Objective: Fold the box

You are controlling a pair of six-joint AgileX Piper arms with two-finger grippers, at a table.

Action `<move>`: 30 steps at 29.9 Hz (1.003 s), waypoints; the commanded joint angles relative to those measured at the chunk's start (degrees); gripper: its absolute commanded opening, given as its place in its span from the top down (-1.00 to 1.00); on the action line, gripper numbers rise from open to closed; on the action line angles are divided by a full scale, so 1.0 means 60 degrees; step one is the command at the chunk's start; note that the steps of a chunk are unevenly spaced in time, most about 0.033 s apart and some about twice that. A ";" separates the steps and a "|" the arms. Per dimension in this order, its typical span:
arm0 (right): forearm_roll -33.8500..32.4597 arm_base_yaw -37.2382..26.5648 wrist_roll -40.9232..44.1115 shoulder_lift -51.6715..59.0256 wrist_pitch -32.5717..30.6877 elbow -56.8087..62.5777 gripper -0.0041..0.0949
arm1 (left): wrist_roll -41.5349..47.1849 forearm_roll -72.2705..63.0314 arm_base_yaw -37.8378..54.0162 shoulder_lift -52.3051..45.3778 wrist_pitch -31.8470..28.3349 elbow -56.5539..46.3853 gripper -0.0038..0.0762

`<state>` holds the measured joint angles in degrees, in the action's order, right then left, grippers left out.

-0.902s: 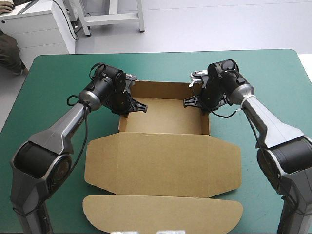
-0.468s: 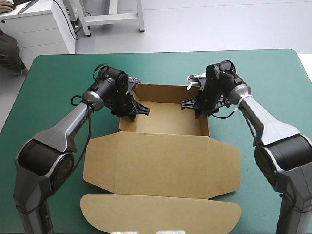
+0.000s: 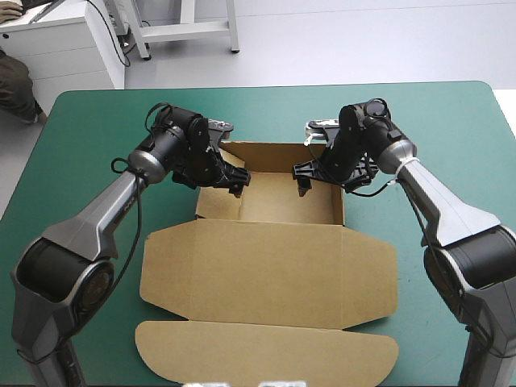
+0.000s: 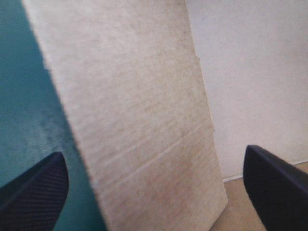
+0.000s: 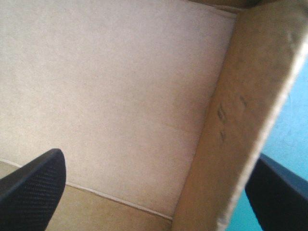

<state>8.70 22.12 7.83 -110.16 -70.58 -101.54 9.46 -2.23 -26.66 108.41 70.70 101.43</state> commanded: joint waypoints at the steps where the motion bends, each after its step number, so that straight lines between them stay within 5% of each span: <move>1: -0.0169 -0.0034 -0.0009 0.1061 -0.0209 -0.0242 -0.96 | 0.0016 0.0251 -0.0049 -0.1115 0.0550 0.0310 -0.92; 10: -0.0516 -0.0034 -0.0009 0.2093 -0.0209 -0.0242 -0.96 | -0.0509 0.0469 -0.0049 -0.3107 0.0550 0.0310 -0.81; 13: -0.0499 -0.0034 -0.0009 0.2134 -0.0209 -0.0242 -0.96 | -0.1187 -0.0200 -0.0049 -0.3989 0.0550 0.0171 -0.36; 18: -0.0562 -0.0034 -0.0009 0.2099 -0.0209 -0.0242 -0.96 | -0.2261 -0.0790 -0.0049 -0.5695 0.0550 -0.1095 0.92; 30: -0.0774 -0.0034 -0.0009 0.1304 -0.0209 -0.0242 -0.96 | -0.2479 -0.0662 -0.0049 -1.0004 0.0550 -0.5249 0.92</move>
<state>4.62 22.12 8.01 -103.57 -71.05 -101.54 -5.76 -5.61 -26.68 53.15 71.55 72.36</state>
